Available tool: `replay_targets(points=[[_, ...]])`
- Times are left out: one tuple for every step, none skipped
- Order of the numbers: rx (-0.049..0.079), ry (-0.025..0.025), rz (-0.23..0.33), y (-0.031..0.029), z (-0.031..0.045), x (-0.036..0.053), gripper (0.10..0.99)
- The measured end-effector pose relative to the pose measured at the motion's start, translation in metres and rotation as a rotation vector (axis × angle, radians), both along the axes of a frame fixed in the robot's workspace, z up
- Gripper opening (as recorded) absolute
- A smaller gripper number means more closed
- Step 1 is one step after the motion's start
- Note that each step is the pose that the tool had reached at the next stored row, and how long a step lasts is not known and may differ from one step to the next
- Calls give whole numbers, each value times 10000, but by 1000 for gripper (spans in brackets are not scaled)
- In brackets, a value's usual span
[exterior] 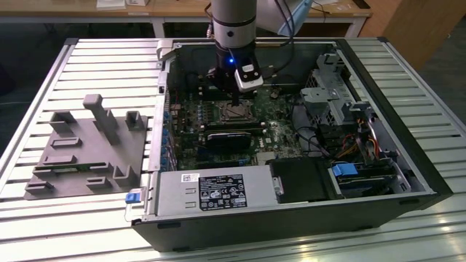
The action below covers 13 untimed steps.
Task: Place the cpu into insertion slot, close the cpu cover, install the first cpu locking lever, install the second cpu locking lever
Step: 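Install the first cpu locking lever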
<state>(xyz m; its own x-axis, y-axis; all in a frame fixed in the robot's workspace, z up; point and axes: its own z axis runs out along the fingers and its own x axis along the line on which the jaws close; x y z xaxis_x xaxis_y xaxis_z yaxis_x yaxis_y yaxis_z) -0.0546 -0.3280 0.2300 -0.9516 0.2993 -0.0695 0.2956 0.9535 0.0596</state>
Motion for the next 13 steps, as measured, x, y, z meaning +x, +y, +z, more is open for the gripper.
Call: replay_targets(points=[[-2, 14, 84, 0, -4, 3, 102], [-3, 27, 164, 0, -9, 6, 102], [-5, 42, 238, 0, -12, 10, 102], [-6, 57, 292, 0, -14, 15, 102], [-8, 65, 299, -1, -14, 18, 102], [-6, 67, 298, -3, -15, 18, 102], [-5, 71, 299, -7, -15, 20, 102], [-4, 73, 299, -15, -16, 22, 102], [-5, 76, 299, -26, -16, 23, 102], [-4, 77, 299, -39, -16, 23, 102], [-3, 78, 298, -54, -16, 24, 102], [0, 79, 299, -67, -16, 26, 102], [0, 80, 299, -72, -16, 26, 102]])
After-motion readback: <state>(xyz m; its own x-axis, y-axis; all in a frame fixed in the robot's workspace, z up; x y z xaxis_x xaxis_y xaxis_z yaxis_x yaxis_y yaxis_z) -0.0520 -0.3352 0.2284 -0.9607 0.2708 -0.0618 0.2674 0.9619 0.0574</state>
